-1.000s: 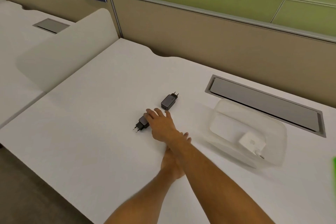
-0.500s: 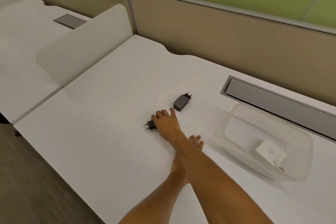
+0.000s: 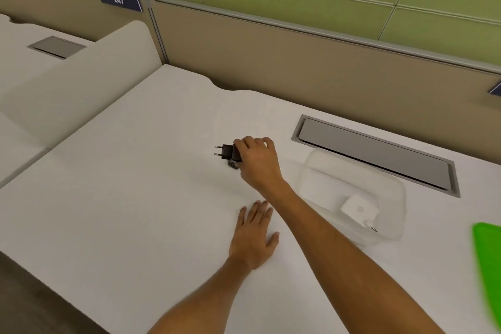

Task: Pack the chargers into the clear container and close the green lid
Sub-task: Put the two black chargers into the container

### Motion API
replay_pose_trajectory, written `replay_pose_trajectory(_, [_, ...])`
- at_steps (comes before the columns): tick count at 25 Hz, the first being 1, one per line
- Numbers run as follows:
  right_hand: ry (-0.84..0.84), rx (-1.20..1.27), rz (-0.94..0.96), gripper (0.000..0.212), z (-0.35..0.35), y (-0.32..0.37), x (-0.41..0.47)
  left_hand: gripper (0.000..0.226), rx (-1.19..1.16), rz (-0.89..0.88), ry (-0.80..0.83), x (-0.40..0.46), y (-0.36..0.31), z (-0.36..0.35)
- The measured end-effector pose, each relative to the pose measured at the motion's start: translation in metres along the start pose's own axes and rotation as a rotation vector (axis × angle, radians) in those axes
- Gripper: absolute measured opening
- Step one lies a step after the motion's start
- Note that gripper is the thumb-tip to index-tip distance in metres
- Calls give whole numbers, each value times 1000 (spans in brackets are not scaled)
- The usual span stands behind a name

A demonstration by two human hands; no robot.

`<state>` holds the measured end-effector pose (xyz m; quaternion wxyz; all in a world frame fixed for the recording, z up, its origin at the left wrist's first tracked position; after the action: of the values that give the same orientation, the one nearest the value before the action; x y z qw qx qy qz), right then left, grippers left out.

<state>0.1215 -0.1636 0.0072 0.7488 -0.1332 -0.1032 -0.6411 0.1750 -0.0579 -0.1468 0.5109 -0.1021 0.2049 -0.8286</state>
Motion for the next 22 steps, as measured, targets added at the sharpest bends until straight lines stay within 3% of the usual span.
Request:
replay_pose_trajectory(4, [-61, -16, -158, 43, 37, -62, -9, 70, 8, -41, 14, 0, -7, 0])
replay_pose_trajectory(8, [-6, -93, -286, 39, 48, -121, -34, 70, -13, -37, 23, -2, -6, 3])
replay_pose_trajectory(17, [403, -91, -433, 32, 3, -177, -82, 69, -27, -38, 21, -3, -8, 6])
replay_pose_trajectory(22, [585, -175, -376, 32, -31, -174, -90, 69, -35, -43, 30, -3, -7, 5])
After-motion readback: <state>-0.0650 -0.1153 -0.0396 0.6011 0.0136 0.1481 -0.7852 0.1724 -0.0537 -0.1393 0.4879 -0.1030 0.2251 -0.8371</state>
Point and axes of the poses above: each hand's wrist, its own x-axis towards the middle knuckle, its own z-axis out of the back of the hand, y = z × x, the point moved 5 cm from there along x, towards the middle knuckle, and after that the axes turned 13 degrees about -x, right-handed, at the moved point
